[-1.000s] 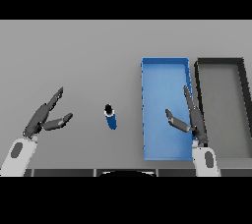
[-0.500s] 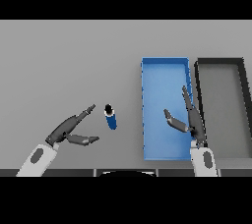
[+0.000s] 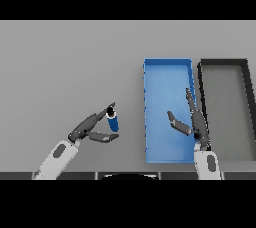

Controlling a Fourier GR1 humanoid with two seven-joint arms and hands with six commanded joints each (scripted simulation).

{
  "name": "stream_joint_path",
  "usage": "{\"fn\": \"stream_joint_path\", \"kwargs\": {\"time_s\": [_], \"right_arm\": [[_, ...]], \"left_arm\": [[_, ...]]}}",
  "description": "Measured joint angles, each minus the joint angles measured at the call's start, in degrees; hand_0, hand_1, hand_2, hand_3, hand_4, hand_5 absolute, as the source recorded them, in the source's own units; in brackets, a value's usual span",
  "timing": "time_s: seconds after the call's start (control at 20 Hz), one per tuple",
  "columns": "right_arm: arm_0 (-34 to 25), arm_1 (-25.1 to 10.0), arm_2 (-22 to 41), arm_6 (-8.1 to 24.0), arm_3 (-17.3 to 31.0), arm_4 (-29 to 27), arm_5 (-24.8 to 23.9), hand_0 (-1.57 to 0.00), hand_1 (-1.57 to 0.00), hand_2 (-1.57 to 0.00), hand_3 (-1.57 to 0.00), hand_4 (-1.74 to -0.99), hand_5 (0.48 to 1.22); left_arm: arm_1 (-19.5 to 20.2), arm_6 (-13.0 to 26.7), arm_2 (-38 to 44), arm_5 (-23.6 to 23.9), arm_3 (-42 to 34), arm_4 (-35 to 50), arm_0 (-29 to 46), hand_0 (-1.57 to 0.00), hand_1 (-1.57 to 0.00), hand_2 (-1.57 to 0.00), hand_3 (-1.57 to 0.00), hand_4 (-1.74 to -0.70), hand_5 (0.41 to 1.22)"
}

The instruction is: Pick up the blue pipe and place it into the blue bin.

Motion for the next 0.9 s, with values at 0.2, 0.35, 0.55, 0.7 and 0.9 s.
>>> {"fn": "stream_joint_path", "kwargs": {"time_s": [0.2,0.35,0.55,0.7,0.9], "right_arm": [[-0.22,-0.89,-0.78,0.04,-0.40,-0.63,0.24,0.00,0.00,0.00,0.00,-1.221,0.645],[1.02,-1.16,-0.42,-1.65,-1.31,0.28,0.02,0.00,0.00,0.00,0.00,-1.205,0.649],[1.97,-1.43,-0.46,-2.18,-1.49,0.42,0.15,0.00,0.00,0.00,0.00,-1.217,0.655],[1.53,-1.28,-0.83,-2.35,-0.88,-0.57,0.55,0.00,0.00,0.00,0.00,-1.219,0.657],[1.06,-0.30,-0.02,-1.41,-0.61,-0.40,0.64,0.00,0.00,0.00,0.00,-1.228,0.656]], "left_arm": [[-2.42,0.38,-1.41,1.83,4.14,-3.70,-2.06,0.00,0.00,0.00,0.00,-1.05,0.418],[-4.94,-0.48,-1.55,1.58,5.87,-2.98,-3.10,0.00,0.00,0.00,0.00,-1.09,0.441],[-8.05,-2.29,-0.45,1.40,7.56,-0.41,-3.76,-0.01,-0.16,-0.31,-0.28,-1.24,0.613],[-10.43,-3.35,0.29,1.29,9.17,1.53,-3.44,-0.60,-0.75,-0.87,-0.91,-1.44,0.910],[-11.34,-4.02,-0.33,0.79,9.04,1.30,-3.27,-1.17,-1.24,-1.28,-1.27,-1.55,1.094]]}}
